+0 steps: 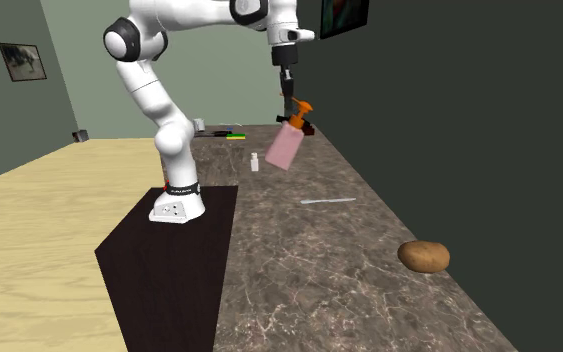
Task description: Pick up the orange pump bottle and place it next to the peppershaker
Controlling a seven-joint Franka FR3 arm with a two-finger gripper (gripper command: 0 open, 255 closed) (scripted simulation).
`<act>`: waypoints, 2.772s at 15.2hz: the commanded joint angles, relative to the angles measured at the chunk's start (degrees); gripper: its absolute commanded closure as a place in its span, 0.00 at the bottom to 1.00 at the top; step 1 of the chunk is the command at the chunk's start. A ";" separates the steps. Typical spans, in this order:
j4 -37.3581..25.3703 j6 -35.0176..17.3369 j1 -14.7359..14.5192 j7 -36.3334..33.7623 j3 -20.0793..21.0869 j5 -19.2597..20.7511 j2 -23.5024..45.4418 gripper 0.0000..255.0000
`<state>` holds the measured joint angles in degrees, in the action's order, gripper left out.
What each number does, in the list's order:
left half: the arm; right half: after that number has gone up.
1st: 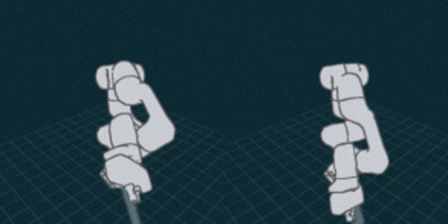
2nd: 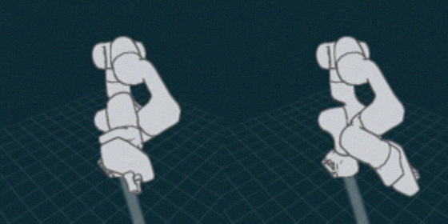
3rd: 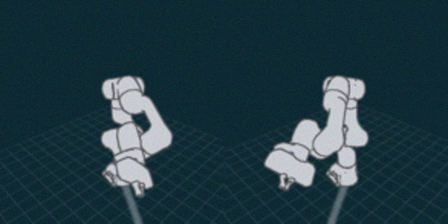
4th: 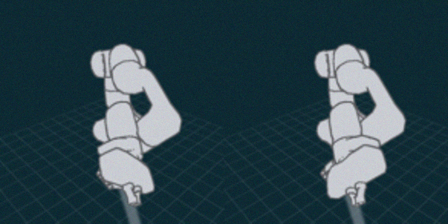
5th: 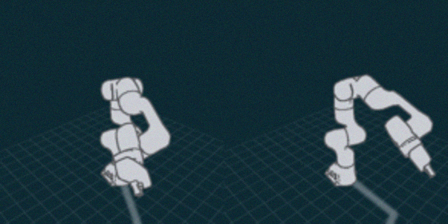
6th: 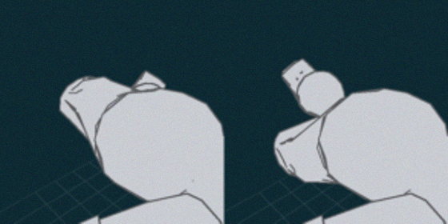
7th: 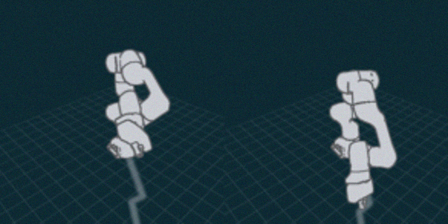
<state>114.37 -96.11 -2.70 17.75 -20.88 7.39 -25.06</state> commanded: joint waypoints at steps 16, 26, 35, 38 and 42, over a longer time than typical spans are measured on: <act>3.41 7.49 -5.38 -23.67 20.02 -5.89 -9.49 1.00; -3.29 10.99 -8.66 -37.56 31.52 -10.70 -6.38 1.00; -5.23 9.69 -10.18 -45.31 37.98 -12.59 -3.45 1.00; -2.08 7.45 -10.35 -45.21 38.02 -12.84 -4.38 1.00; 1.93 4.49 -10.57 -45.11 38.13 -13.15 -5.45 1.00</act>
<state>115.37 -90.90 -13.24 -27.43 17.27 -5.70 -30.27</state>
